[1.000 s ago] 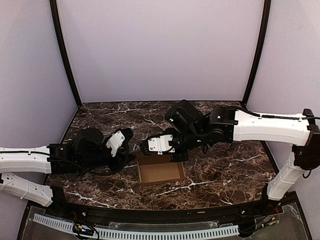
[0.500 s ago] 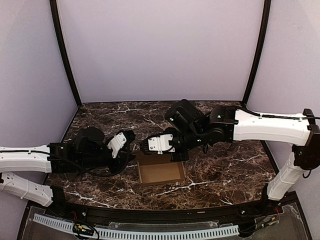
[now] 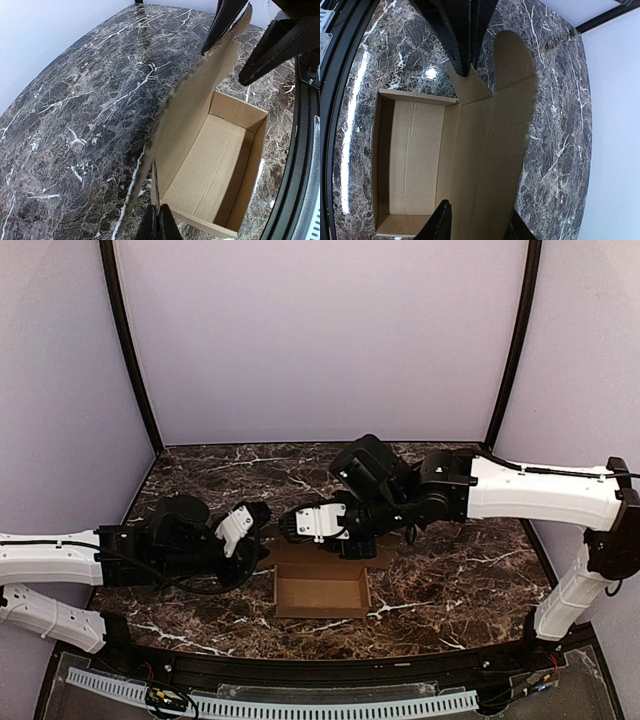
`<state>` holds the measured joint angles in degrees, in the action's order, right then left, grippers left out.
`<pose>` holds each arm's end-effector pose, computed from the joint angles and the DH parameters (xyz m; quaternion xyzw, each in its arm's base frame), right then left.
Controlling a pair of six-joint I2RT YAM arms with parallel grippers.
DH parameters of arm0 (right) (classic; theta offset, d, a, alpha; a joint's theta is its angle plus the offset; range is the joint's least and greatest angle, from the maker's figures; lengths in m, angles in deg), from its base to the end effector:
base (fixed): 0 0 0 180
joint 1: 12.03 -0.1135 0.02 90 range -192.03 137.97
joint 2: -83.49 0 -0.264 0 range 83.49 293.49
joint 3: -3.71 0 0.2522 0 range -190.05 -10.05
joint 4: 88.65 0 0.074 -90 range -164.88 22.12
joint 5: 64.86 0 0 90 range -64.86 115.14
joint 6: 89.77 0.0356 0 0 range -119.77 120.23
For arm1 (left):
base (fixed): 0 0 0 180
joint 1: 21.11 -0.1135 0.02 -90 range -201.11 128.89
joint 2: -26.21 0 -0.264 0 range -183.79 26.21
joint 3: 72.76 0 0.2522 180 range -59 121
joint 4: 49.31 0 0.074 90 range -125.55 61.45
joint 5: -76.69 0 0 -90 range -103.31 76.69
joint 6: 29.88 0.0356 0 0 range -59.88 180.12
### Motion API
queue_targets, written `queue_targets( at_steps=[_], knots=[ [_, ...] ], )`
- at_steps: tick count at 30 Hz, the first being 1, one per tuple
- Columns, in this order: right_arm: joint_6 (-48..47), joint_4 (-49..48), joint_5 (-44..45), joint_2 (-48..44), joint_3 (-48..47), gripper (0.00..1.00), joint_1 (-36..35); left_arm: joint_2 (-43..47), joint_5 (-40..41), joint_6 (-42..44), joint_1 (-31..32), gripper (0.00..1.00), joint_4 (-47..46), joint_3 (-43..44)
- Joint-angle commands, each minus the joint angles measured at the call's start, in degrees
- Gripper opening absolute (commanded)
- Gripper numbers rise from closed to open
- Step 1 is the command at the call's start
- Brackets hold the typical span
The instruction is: Fold the paper box
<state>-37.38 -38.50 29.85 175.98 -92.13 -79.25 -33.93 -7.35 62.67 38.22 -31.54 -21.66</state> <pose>0.1414 0.3291 0.3122 -0.7270 0.5786 0.0571 0.3654 0.1232 -0.2005 0.2535 0.4140 0.7436 -0.2098 0.4813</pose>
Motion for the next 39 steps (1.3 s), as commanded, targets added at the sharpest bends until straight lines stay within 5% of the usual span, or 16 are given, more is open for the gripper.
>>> queue_targets(
  at_steps=[1,6,12,23,39],
  knots=[
    [1.93,-1.48,-0.46,-2.06,1.41,0.37,0.85,1.58,2.59,-0.81,-0.35,0.01,0.65,-0.77],
    [5.35,-5.13,-0.97,-8.03,6.8,0.59,2.84,3.62,4.9,-2.21,-0.35,0.01,0.7,-2.82],
    [10.63,-10.39,-3.8,-17.29,16.4,0.7,7.1,5.67,4.95,-5.0,-0.35,0.01,1.64,-4.24],
    [16.06,-22.37,-18.7,-25.67,30.71,0.68,17.19,8.47,0.01,-7.04,-0.36,0.01,0.89,-5.19],
    [14.92,-25.11,-26.63,-22.75,29.2,0.6,25.0,13.17,-8.01,-7.93,-0.35,0.01,3.66,-3.27]
  ],
)
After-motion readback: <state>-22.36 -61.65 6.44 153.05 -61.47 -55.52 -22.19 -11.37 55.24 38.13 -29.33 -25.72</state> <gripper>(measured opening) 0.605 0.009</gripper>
